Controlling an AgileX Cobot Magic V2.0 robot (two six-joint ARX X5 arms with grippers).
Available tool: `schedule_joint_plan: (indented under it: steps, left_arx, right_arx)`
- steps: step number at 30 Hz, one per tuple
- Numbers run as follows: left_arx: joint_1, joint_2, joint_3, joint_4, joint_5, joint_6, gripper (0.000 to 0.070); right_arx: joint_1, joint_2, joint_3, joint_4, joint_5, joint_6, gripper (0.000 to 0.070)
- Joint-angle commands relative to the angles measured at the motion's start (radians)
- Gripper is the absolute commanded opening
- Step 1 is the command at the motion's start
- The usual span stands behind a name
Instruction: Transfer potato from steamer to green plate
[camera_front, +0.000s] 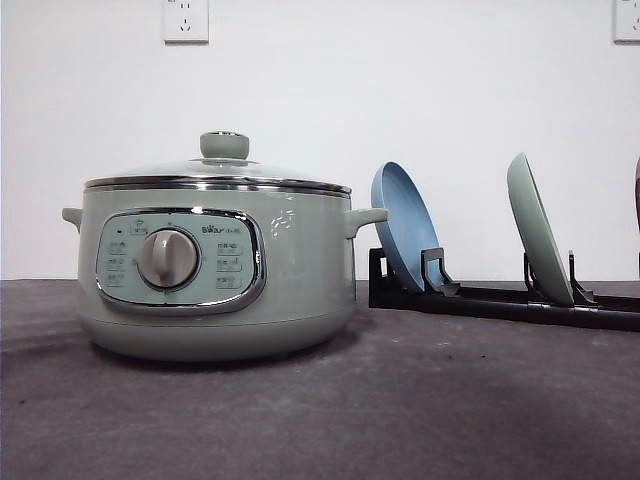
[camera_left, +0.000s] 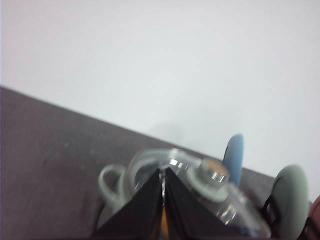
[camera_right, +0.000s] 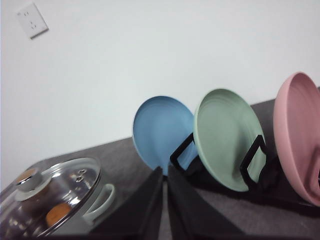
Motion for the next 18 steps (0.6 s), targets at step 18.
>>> schedule_joint_plan:
  steps: [18]
  left_arx:
    - [-0.102, 0.472, 0.683, -0.354, 0.255, 0.143, 0.0001]
  right_arx:
    - [0.020, 0.421, 0.637, -0.442, -0.312, -0.162, 0.0004]
